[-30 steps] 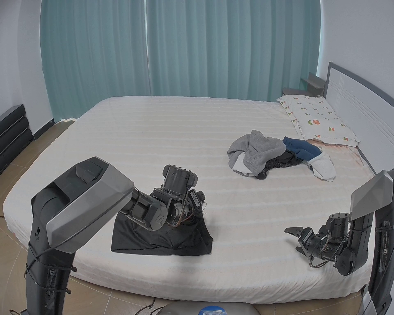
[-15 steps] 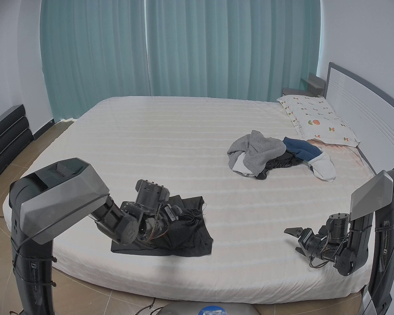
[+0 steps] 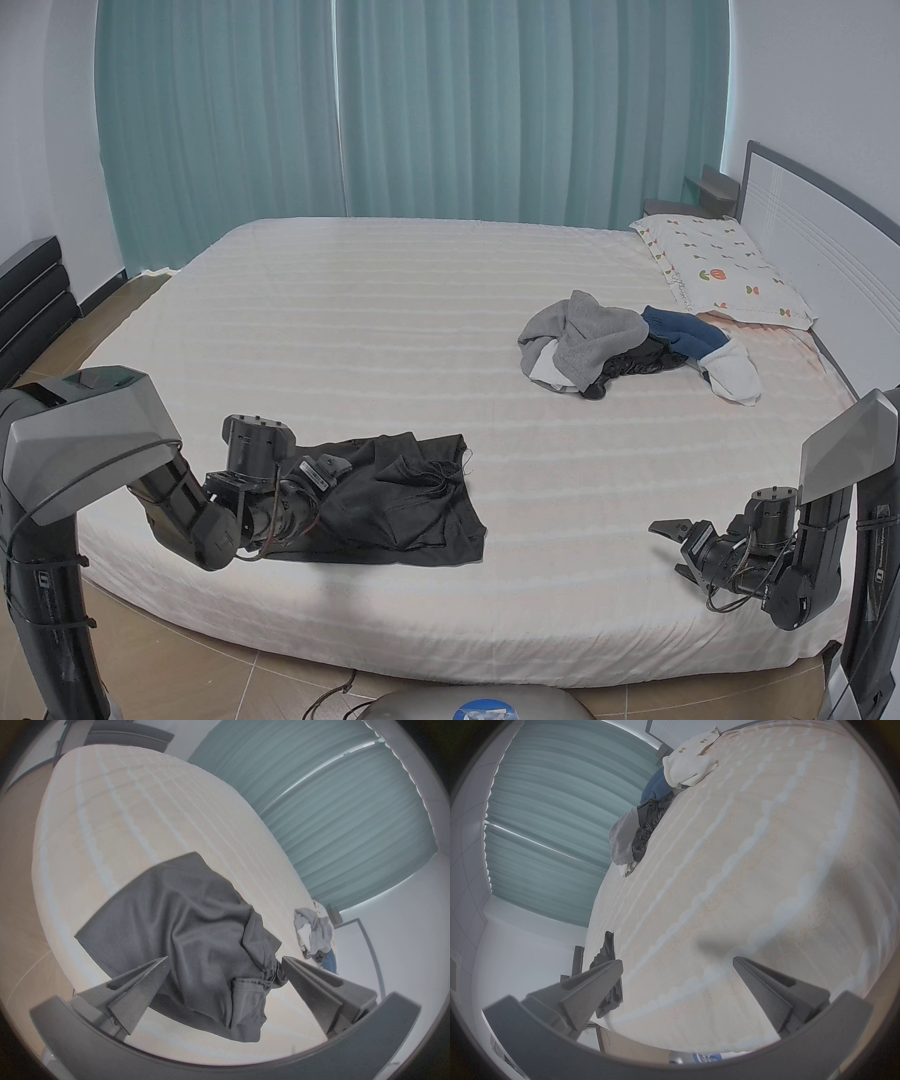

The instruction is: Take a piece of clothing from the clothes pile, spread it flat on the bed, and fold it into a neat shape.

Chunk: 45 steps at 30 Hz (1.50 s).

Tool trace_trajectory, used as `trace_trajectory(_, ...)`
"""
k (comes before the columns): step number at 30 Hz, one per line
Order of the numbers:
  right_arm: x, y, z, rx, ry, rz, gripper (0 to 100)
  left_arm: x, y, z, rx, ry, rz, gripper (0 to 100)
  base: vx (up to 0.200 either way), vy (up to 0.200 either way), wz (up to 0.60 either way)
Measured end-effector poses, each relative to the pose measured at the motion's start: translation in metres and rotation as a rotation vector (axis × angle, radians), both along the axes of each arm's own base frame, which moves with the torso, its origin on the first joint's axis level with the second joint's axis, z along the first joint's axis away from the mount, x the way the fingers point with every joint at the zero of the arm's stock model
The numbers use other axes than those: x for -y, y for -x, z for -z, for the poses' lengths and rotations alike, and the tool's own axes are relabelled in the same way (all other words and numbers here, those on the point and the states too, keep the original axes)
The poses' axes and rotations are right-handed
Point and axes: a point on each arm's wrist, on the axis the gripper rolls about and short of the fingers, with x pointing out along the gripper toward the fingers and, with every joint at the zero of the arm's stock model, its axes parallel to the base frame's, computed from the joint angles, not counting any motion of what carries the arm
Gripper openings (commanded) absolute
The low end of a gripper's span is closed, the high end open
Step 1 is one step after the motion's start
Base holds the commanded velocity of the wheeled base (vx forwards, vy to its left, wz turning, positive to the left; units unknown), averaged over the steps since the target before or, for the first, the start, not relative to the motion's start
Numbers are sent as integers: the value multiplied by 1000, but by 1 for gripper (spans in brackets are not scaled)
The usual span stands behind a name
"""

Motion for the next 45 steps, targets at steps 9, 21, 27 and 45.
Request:
trace_trajectory(9, 0, 1, 1, -1, 9, -6, 100, -34, 1, -10, -17, 125, -15, 100, 0, 200, 0)
trace_trajectory(21, 0, 1, 2, -6, 13, -9, 100, -57, -3, -1, -38, 127, -74, 100, 0, 200, 0)
trace_trajectory(27, -7, 1, -1, 16, 40, -36, 100, -58, -4, 2, -46, 128, -80, 100, 0, 200, 0)
trace_trajectory(45, -64, -21, -18, 67, 288, -161, 100, -58, -4, 4, -52, 123, -83, 100, 0, 144, 0)
